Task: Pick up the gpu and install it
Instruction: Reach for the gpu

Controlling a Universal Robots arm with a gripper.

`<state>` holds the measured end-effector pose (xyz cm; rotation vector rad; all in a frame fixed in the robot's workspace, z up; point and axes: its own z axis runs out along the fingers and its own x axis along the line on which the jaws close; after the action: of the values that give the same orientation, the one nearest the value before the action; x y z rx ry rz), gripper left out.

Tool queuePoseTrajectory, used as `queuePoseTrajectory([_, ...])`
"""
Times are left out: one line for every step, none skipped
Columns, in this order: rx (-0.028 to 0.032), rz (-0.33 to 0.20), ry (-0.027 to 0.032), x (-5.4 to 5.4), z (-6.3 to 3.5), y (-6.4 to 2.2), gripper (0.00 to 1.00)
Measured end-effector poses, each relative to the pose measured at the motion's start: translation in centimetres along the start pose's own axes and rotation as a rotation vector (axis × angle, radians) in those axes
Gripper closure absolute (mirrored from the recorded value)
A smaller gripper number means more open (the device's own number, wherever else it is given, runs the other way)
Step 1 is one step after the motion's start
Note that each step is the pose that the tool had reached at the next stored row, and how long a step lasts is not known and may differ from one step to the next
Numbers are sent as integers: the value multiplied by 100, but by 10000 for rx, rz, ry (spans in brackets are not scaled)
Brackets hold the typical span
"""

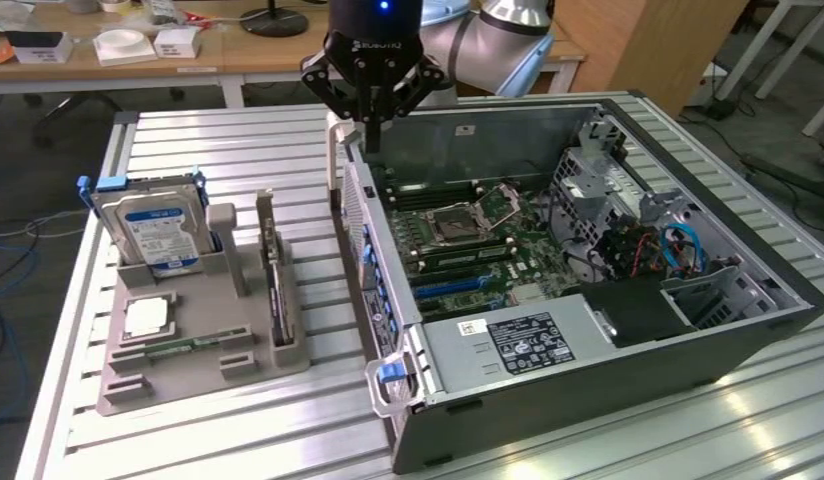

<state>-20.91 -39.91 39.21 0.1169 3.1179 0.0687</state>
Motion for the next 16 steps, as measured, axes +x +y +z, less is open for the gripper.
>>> queuePoseTrajectory([0,0,0,12,0,-1,90])
queuePoseTrajectory([0,1,1,24,0,-2,90])
queuePoseTrajectory([0,1,2,35,0,-3,90])
queuePoseTrajectory([0,1,3,45,0,-4,90])
queuePoseTrajectory([0,1,3,56,0,-5,90])
queuePoseTrajectory([0,1,4,67,0,-6,90])
queuePoseTrajectory([0,1,6,77,0,-6,90])
queuePoseTrajectory([0,1,6,87,0,-7,90])
queuePoseTrajectory([-1,1,7,96,0,-8,90])
queuePoseTrajectory([1,1,9,107,0,-9,90])
queuePoseTrajectory([1,0,10,118,0,-10,90])
queuePoseTrajectory([1,0,12,140,0,-11,90])
queuePoseTrajectory([1,0,14,150,-1,-12,90])
queuePoseTrajectory([1,0,15,160,-1,-13,90])
queuePoseTrajectory([1,1,17,170,-1,-13,90])
queuePoseTrajectory([2,1,18,180,-1,-14,90])
